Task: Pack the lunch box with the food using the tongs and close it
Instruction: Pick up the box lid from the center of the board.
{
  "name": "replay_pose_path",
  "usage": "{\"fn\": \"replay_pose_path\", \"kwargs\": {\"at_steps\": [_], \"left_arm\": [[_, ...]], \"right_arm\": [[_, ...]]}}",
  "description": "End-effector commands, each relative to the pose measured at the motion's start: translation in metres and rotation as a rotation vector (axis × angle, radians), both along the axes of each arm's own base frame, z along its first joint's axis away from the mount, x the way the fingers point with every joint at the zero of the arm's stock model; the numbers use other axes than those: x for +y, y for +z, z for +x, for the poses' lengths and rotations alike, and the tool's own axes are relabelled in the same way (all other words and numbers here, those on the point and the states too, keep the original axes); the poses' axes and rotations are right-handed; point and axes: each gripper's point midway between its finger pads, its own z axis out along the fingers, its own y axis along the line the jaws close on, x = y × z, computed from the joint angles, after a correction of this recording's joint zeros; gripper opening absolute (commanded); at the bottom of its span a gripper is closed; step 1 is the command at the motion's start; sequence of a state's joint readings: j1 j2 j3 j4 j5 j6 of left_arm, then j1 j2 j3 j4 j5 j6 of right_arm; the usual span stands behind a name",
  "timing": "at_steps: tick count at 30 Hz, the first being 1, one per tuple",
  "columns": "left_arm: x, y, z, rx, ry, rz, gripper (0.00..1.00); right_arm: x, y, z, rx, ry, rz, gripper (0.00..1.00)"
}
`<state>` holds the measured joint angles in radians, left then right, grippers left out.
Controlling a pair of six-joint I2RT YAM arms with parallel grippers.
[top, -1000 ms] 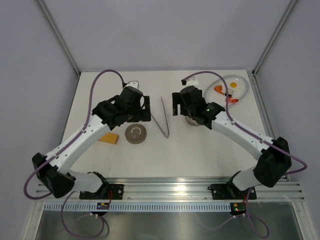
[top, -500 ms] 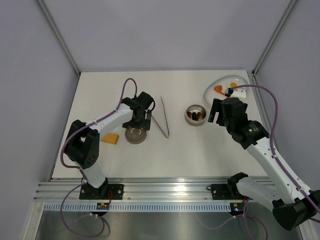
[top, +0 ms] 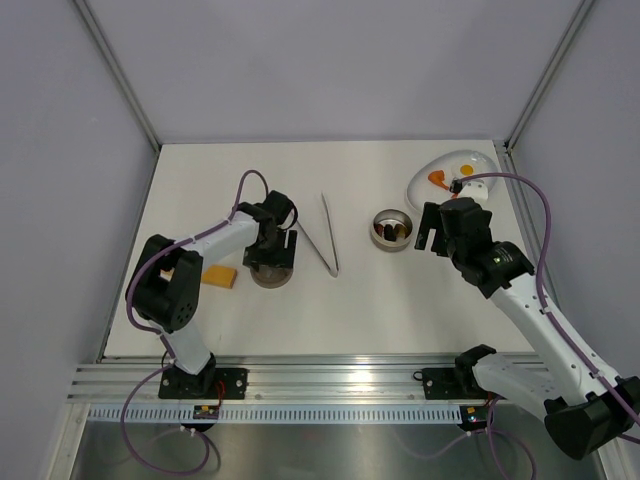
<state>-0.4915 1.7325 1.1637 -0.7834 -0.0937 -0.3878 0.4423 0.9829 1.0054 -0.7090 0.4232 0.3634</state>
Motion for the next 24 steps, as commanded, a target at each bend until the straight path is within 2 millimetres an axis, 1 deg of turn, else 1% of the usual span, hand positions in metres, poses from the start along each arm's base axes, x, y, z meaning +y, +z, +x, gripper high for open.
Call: {"fn": "replay_pose_path", "kwargs": {"at_steps": [1,3,7,12,17,24], "left_arm": [[-0.009,0.000,0.005,-0.020,-0.032,-0.059,0.77],[-0.010,0.000,0.008,-0.024,-0.033,-0.059,0.77],[-0.002,-0.004,0.012,-0.026,-0.013,-0.039,0.77],[0.003,-0.007,0.018,-0.022,0.008,-0.047,0.74],[-0.002,-0.009,0.018,-0.015,-0.001,-0.069,0.73],[-0.001,-0.011,0.022,-0.014,0.010,-0.059,0.72]], "right_arm": [[0.005,0.002,0.001,-0.007,0.007,0.025,0.92],[0.005,0.000,0.002,-0.002,0.007,0.026,0.92],[0.009,-0.004,0.003,0.012,0.016,0.035,0.92],[0.010,-0.007,0.002,0.020,0.020,0.039,0.91],[0.012,-0.007,0.001,0.024,0.026,0.048,0.91],[0.013,-0.010,-0.001,0.035,0.031,0.052,0.91]]}}
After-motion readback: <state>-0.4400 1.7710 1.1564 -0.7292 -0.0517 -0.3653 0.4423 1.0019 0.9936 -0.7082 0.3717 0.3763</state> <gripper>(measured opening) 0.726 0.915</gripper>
